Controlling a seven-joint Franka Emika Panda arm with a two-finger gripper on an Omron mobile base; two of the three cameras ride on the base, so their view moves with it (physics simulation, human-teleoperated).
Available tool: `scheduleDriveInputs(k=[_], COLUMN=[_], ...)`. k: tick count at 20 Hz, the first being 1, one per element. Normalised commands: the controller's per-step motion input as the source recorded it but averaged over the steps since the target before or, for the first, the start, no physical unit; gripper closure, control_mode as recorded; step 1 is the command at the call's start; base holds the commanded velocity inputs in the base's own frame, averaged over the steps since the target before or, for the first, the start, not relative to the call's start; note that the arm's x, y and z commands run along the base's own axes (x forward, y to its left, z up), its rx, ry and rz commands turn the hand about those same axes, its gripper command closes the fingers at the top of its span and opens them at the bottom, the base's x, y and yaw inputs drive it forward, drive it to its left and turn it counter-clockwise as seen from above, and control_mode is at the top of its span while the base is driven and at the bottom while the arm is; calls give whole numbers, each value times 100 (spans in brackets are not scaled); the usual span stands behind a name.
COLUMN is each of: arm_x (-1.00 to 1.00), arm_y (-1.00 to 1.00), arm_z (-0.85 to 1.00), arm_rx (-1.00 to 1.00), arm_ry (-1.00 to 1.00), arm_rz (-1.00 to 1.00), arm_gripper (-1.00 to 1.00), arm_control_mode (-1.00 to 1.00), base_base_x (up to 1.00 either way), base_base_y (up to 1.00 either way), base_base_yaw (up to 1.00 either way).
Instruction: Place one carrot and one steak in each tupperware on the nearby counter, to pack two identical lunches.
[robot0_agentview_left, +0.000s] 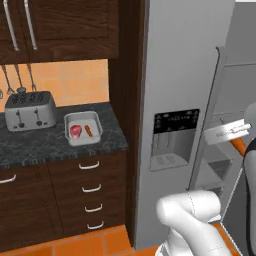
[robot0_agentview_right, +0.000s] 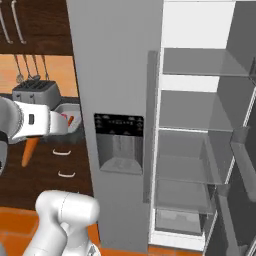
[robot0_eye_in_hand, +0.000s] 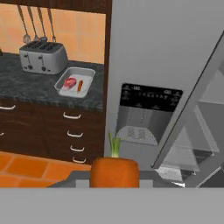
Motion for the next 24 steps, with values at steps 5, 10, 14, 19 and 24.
scheduleDriveInputs(k=[5,10,14,19,24], arm_x=[0,0,0,0,0], arm_y=[0,0,0,0,0], arm_z=[0,0,0,0,0], arm_rx=[0,0,0,0,0], arm_ry=[0,0,0,0,0], arm_rz=[0,0,0,0,0], arm_gripper=[100,100,100,100,100], arm_control_mode=[100,100,100,100,100], base_base_x=[-5,7,34,43,39], base_base_y=[100,100,100,100,100], base_base_yaw=[0,0,0,0,0])
